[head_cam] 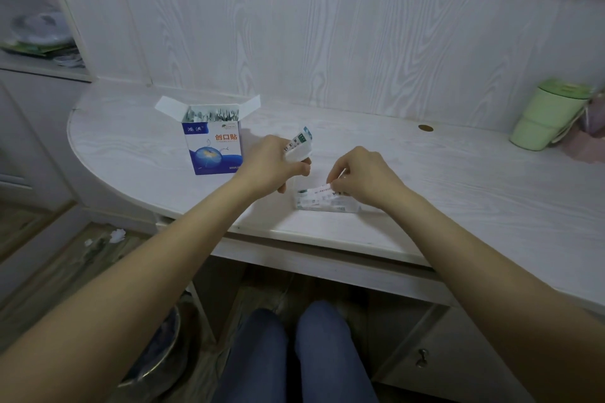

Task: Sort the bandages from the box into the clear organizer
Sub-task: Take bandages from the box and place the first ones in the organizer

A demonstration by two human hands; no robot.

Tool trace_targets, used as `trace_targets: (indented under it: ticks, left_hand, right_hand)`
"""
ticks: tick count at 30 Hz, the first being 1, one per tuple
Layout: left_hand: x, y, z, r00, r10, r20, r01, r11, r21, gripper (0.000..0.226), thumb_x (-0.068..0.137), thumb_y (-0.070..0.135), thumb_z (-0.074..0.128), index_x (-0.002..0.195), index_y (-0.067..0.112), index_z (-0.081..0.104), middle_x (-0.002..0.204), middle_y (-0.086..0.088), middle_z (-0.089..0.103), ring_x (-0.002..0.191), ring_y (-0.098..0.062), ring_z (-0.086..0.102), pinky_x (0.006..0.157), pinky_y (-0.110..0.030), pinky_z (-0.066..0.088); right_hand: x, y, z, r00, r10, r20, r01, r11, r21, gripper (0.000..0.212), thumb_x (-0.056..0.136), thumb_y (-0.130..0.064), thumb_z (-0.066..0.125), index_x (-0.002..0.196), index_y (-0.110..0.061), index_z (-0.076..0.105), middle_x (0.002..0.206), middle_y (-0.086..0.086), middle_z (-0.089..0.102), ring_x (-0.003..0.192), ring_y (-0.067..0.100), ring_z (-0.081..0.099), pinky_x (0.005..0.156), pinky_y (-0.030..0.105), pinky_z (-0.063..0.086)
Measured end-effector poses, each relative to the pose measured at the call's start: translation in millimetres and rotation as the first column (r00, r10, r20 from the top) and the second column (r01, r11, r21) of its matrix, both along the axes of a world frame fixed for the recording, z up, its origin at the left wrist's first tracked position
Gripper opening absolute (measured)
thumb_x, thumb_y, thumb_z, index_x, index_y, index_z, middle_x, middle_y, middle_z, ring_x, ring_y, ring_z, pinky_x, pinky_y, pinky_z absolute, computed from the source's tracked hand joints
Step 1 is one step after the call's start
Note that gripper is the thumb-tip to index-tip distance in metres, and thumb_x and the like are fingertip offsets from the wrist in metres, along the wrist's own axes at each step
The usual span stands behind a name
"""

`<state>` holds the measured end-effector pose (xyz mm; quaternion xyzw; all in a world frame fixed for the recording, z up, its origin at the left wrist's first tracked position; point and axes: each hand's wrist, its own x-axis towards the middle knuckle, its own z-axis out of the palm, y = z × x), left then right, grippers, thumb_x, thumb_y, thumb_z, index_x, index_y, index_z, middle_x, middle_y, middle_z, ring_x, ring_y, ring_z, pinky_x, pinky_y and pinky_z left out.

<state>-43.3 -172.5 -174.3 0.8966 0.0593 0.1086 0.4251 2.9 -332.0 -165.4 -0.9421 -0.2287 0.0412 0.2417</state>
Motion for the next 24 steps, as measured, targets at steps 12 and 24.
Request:
trace_targets:
  ticks: [12, 24]
  left_hand:
    - [0, -3, 2, 0.983, -0.1, -0.156, 0.114, 0.99, 0.078, 0.014, 0.086, 0.009, 0.065, 0.101, 0.008, 0.066, 0.101, -0.001, 0.069, 0.051, -0.019, 0.051, 0.037, -0.016, 0.04]
    - [-14, 7, 9, 0.991, -0.124, -0.053, 0.098, 0.932, -0.348, 0.002, 0.089, 0.008, 0.063, 0.087, 0.008, 0.062, 0.091, -0.01, 0.074, 0.037, -0.006, 0.033, 0.04, -0.016, 0.03]
  right_hand:
    - [-4, 11, 1, 0.991, 0.05, 0.121, -0.023, 0.976, -0.215, 0.016, 0.085, -0.01, 0.065, 0.096, -0.018, 0.072, 0.098, 0.003, 0.069, 0.091, 0.023, 0.063, 0.074, 0.033, 0.051]
    - [-9, -9, 19, 0.989, 0.098, -0.109, -0.047, 0.916, 0.399, 0.014, 0.088, -0.021, 0.064, 0.101, -0.018, 0.068, 0.086, -0.001, 0.072, 0.083, 0.01, 0.067, 0.068, 0.021, 0.052]
